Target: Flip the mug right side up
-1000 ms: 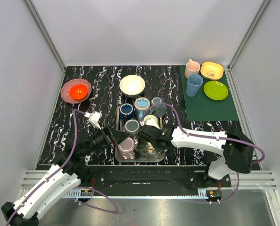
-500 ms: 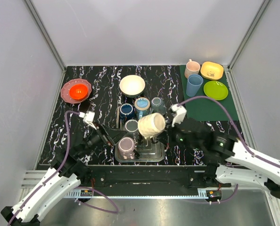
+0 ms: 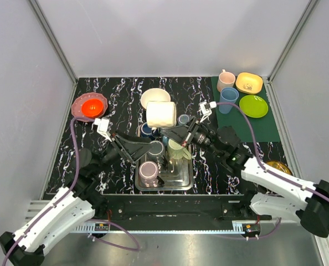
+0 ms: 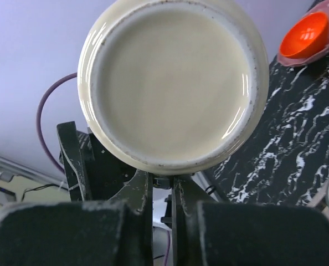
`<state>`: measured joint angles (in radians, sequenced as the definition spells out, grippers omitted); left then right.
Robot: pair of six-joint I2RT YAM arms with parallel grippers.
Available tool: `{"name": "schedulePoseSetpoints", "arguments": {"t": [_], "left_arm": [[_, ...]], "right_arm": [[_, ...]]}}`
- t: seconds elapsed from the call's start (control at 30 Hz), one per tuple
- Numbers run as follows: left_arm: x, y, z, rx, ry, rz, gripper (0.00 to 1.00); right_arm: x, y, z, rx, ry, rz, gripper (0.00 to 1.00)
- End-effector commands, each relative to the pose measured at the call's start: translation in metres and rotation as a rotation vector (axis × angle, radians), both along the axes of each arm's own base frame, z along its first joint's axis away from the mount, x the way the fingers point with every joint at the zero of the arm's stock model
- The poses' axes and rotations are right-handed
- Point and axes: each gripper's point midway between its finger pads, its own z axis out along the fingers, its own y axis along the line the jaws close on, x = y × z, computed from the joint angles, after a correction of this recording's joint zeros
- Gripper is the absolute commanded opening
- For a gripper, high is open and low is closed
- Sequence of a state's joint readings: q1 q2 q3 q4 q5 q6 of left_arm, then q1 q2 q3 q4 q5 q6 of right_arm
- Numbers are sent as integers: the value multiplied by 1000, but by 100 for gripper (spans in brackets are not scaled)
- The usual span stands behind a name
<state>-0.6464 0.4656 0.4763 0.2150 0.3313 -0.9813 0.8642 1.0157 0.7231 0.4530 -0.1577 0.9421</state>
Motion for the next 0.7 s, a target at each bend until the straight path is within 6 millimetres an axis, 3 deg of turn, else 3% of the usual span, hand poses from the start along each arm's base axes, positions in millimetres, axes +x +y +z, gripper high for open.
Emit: {"name": "schedulePoseSetpoints", "arguments": {"t": [0.0,0.3,0.5,0.6,0.67], "left_arm": [[-8,-14,42,-90,-113,-110,99],[13,-28,57,-89,-154,-92,96],[20,-17,67,-119,-174,-33,91],[22,-16,69,-119,-183,-35,79],[22,-16,71,-123,-191,-47,61]], "right_arm": [[-22,-4,83,287,-182,138,0],[-22,2,76,261,-176,195,0],[-26,0,68,249,-166,208,0],[-26,-1,63,236,-161,207,0],[-28,0,60,232,-159,213,0]]}}
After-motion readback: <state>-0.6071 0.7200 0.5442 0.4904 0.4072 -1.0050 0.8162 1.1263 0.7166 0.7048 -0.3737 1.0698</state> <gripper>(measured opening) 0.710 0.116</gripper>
